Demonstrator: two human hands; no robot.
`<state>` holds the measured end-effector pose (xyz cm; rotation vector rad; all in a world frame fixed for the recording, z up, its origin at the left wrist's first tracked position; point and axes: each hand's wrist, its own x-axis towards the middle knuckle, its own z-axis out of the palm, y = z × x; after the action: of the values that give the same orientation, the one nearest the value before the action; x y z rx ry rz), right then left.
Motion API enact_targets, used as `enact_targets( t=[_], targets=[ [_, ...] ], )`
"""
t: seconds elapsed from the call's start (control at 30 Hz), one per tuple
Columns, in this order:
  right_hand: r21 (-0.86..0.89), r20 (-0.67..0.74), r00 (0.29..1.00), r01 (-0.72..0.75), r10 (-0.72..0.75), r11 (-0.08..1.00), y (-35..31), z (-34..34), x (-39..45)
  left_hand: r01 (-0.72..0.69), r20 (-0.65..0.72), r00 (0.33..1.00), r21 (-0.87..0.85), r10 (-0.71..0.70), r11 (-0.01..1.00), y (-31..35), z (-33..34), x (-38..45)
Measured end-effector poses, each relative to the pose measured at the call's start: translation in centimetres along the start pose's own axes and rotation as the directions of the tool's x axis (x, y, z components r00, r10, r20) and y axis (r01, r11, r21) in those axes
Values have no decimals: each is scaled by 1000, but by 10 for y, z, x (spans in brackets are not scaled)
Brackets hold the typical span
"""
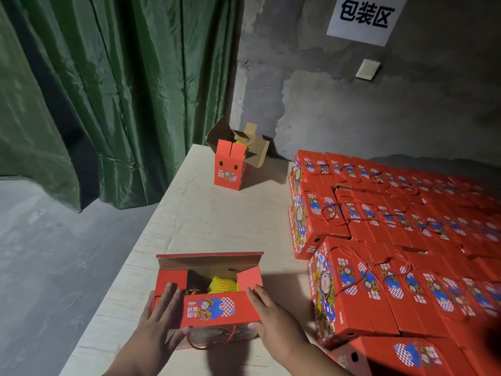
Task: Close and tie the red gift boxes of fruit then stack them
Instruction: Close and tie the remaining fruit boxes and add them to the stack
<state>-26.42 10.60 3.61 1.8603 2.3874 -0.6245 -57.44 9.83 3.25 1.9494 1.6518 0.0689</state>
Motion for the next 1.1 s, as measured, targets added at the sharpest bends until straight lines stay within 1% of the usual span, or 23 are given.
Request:
enact_targets(
  t=[0.2, 0.4, 0.67, 0.87, 1.1],
  targets=[
    [11, 2, 1000, 12, -12, 1000, -1, -4, -3, 10, 18, 1000, -13, -9, 1000, 7, -4, -2],
    [16, 3, 1000, 5, -5, 1000, 2, -3, -9, -86, -41, 996, -40, 84, 996, 7, -2, -3],
    [100, -7, 1000, -21, 22, 995, 25, -1, -30, -185, -41, 982, 26, 186, 982, 19, 11, 5],
    [161, -16, 998, -62, 65, 985, 38, 1, -41, -200, -4, 980, 54, 201, 978, 33, 16, 10],
    [152, -34, 994, -93, 99, 984, 37, 6, -47, -192, 26, 981, 102, 190, 976, 41, 14, 9]
  ],
)
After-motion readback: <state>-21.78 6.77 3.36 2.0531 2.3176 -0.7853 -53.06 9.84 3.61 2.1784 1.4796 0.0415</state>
